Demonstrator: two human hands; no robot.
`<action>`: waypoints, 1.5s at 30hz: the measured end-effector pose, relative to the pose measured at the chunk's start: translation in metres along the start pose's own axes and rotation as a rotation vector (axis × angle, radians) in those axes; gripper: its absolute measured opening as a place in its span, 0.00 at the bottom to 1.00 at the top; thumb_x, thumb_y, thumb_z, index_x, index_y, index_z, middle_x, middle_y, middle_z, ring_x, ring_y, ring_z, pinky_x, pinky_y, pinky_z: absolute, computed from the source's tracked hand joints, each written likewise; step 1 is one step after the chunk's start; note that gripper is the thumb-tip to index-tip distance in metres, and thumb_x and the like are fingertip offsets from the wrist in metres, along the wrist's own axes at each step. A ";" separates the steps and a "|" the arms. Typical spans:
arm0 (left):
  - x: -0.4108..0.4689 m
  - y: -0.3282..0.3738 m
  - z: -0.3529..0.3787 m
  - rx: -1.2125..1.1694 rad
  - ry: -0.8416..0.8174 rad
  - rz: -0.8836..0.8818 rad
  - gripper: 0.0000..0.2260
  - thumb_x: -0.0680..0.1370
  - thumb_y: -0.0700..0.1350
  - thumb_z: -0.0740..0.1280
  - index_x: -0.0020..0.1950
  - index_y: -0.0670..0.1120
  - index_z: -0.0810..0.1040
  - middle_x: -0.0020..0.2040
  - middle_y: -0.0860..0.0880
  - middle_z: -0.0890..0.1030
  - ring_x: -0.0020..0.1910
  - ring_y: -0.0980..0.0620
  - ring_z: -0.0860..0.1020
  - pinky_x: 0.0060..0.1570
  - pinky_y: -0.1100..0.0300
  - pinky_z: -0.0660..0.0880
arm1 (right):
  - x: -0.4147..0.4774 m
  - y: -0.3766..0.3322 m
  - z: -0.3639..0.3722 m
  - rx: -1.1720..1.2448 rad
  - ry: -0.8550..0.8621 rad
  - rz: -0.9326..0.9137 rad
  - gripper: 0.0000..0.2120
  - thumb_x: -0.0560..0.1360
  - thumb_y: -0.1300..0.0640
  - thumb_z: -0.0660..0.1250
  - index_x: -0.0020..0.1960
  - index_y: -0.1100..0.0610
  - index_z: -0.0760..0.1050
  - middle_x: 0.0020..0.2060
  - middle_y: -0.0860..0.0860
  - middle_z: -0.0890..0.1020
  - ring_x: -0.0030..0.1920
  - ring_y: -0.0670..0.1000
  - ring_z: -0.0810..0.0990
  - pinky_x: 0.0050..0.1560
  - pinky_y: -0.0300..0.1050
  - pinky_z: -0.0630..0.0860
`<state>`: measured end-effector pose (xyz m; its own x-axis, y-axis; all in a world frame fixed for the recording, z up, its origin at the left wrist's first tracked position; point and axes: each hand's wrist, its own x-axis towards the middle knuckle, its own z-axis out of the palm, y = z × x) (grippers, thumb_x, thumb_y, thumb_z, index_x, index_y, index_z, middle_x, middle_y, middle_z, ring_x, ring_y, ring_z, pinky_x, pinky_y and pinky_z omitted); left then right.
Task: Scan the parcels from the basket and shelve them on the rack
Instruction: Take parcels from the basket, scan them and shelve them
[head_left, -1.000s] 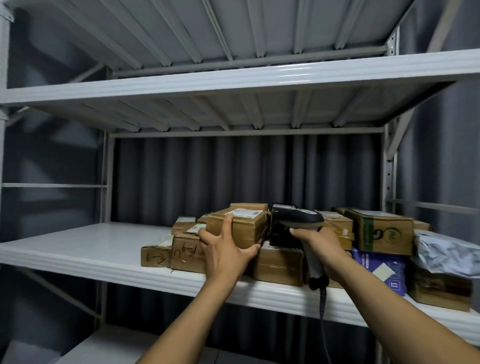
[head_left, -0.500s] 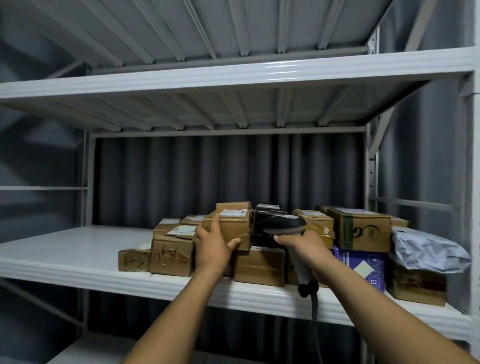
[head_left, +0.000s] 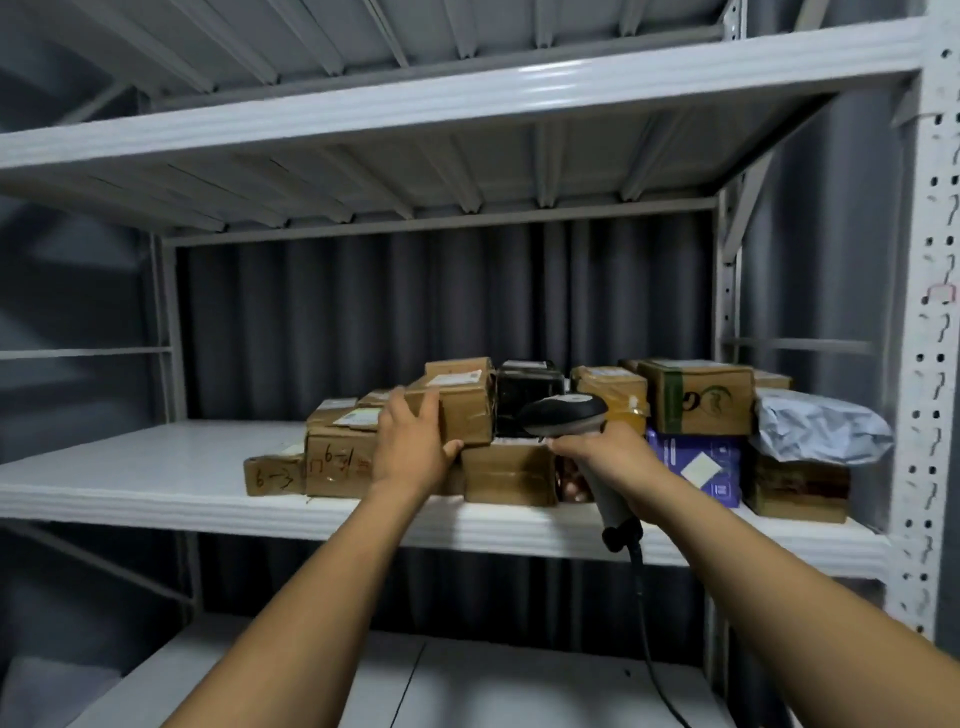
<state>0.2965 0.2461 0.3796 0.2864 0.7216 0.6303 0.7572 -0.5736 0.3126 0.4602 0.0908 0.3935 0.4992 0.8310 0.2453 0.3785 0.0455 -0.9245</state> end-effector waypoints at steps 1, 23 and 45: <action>-0.007 0.001 -0.002 0.027 0.002 0.035 0.32 0.76 0.53 0.68 0.76 0.51 0.56 0.75 0.37 0.53 0.72 0.36 0.58 0.68 0.44 0.64 | -0.007 0.003 -0.001 -0.002 0.006 -0.001 0.10 0.74 0.57 0.72 0.45 0.66 0.78 0.32 0.58 0.78 0.27 0.54 0.77 0.29 0.43 0.74; -0.350 -0.005 0.179 0.213 -0.662 0.164 0.25 0.79 0.54 0.62 0.74 0.48 0.63 0.75 0.42 0.59 0.72 0.41 0.61 0.65 0.50 0.67 | -0.215 0.277 -0.040 -0.531 -0.194 0.282 0.10 0.70 0.52 0.74 0.44 0.56 0.77 0.35 0.54 0.81 0.34 0.52 0.81 0.37 0.41 0.77; -0.496 -0.095 0.186 -0.050 -1.366 0.113 0.48 0.65 0.57 0.79 0.78 0.49 0.57 0.74 0.48 0.66 0.71 0.49 0.66 0.64 0.68 0.59 | -0.252 0.369 0.071 -0.332 -0.608 0.369 0.13 0.70 0.55 0.74 0.54 0.56 0.81 0.37 0.48 0.81 0.34 0.51 0.80 0.28 0.35 0.71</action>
<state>0.1917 0.0153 -0.0948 0.7120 0.4584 -0.5320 0.6780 -0.6461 0.3506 0.4189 -0.0621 -0.0299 0.1599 0.9222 -0.3522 0.5321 -0.3810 -0.7561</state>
